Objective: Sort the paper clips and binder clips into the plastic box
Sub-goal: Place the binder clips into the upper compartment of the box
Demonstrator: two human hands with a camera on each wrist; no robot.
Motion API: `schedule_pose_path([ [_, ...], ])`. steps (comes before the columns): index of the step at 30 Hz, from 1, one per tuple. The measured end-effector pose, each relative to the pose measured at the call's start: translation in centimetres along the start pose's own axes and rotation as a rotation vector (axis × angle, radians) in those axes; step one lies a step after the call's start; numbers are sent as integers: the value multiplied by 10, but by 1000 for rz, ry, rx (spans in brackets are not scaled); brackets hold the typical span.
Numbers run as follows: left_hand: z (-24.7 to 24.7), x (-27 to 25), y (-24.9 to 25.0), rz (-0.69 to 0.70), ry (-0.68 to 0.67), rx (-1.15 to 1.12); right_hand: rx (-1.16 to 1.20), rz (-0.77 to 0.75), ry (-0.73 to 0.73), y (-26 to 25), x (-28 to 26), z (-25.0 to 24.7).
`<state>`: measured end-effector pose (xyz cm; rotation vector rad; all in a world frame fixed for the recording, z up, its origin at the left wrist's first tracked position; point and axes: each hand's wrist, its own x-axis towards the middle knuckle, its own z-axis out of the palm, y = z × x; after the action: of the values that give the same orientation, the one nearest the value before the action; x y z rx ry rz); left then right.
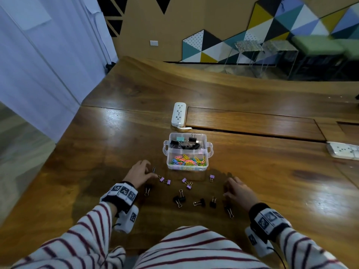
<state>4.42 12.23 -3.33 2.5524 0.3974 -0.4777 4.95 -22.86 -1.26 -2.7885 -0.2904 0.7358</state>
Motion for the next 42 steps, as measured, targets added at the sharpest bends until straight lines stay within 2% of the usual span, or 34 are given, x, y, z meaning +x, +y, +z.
schedule_pose_path([
  [2, 0, 7, 8, 16, 58, 26, -23, 21, -20, -9, 2, -1],
  [6, 2, 19, 20, 13, 54, 98, -47, -22, -44, -17, 2, -1],
  [11, 2, 22, 20, 29, 14, 200, 107, -65, -59, -9, -1, -4],
  [16, 4, 14, 14, 77, 23, 268, -32, -115, -137, 0, -18, 8],
  [19, -5, 15, 19, 58, 86, 136, -38, -115, -157, -4, -33, 19],
  [22, -22, 23, 41, 103, 160, -93, -38, -110, -143, -6, -39, 21],
  [24, -34, 28, 64, 143, 151, -261, -48, -129, -141, -7, -39, 23],
  [27, -44, 38, 98, 125, 123, -440, 27, -140, -148, -5, -35, 25],
  [29, -43, 43, 115, 130, 75, -461, 179, -145, -151, -1, -33, 20],
  [31, -36, 46, 123, 177, -14, -354, 404, -77, -167, 8, -28, 11],
  [33, -25, 46, 121, 213, -141, -167, 743, 35, -199, 14, -25, 4],
  [35, -21, 40, 116, 256, -218, -39, 1208, 133, -232, 13, -19, -3],
  [36, -21, 36, 112, 287, -230, -34, 1403, 169, -231, 10, -16, -9],
  [38, -30, 20, 100, 330, -197, -76, 1647, 259, -235, 1, -5, -25],
  [40, -43, 4, 77, 298, -112, -101, 1794, 293, -259, -13, 11, -42],
  [42, -51, -10, 42, 214, -85, -81, 1821, 244, -290, -30, 31, -54],
])
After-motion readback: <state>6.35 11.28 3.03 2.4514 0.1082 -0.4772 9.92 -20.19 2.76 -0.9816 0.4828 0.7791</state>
